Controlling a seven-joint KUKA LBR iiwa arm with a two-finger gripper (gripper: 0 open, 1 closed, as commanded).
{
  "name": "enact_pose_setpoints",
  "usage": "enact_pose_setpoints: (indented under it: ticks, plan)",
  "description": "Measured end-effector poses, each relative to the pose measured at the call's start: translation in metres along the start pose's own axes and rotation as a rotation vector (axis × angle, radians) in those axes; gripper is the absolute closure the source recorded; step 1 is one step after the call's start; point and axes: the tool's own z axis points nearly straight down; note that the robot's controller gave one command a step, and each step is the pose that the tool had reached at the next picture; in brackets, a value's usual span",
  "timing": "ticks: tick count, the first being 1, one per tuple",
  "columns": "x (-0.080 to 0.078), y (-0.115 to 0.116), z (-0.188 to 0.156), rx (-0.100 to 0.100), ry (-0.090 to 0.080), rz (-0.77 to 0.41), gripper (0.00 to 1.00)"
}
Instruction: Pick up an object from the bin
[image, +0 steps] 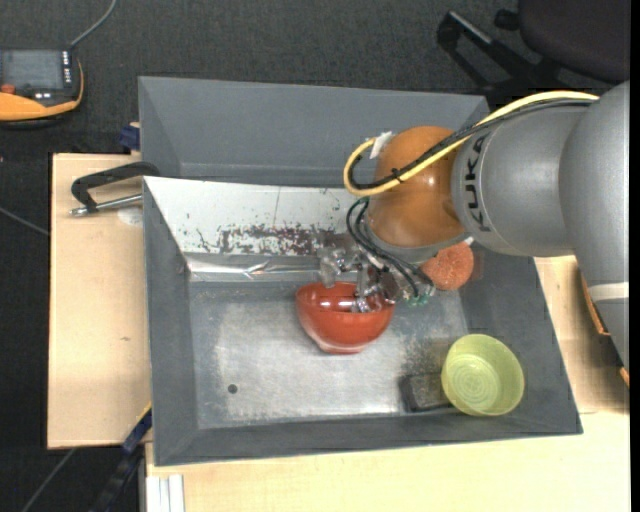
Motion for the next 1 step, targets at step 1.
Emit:
enact_pose_setpoints:
  ticks: [1]
  plan:
    - [0.0207,-0.0760,-0.0034,0.005,-0.008,-0.043,0.00]
